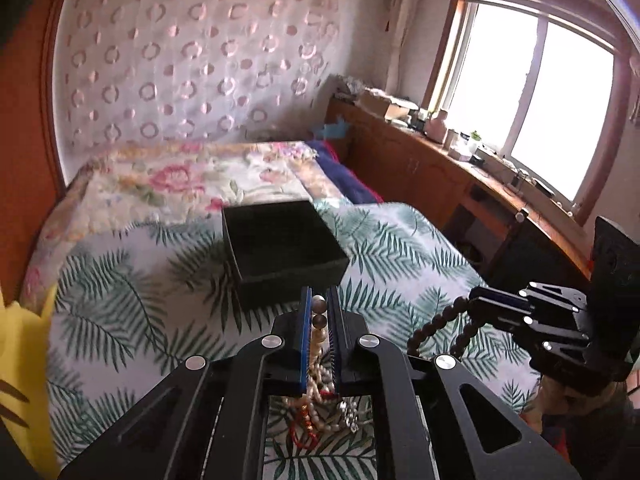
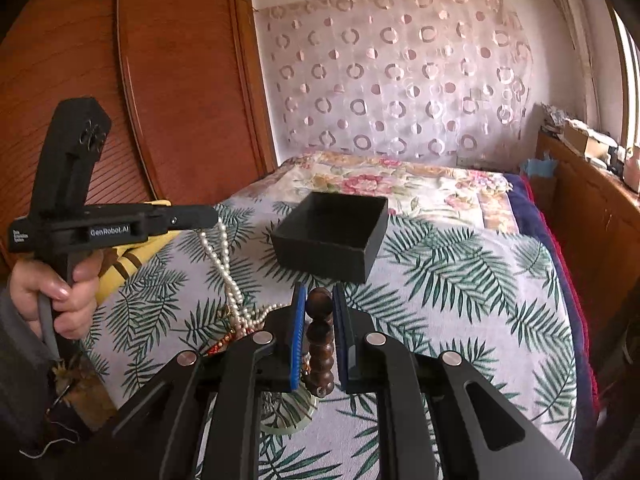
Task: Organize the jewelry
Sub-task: 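Lift both held pieces and carry them over the black box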
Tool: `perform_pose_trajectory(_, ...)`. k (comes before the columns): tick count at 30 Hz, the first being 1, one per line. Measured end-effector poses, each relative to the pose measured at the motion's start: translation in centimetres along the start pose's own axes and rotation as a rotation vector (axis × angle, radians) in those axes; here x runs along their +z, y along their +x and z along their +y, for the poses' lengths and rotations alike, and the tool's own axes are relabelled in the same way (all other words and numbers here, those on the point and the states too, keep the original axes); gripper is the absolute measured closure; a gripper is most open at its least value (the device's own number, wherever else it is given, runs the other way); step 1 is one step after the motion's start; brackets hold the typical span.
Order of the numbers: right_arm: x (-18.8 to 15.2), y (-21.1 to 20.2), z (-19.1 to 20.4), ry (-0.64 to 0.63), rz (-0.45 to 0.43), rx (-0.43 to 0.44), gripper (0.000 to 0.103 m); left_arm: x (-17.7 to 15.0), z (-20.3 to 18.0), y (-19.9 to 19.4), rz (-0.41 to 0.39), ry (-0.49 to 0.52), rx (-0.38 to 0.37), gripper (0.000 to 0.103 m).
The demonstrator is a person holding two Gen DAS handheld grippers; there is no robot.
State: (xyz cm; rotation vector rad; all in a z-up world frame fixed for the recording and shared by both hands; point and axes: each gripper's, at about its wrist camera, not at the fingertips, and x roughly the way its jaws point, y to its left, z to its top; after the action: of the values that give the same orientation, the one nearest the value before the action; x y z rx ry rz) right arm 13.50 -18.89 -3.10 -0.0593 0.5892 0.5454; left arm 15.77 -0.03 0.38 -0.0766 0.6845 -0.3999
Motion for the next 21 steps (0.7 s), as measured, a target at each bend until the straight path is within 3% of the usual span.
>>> perform_pose_trajectory(21, 3.6, -1.4, 0.3, -0.043, -0.067, -0.012, 0.088, 6.1, -2.0, -4.7, -0.128, 0.046, 0.009, 0.096)
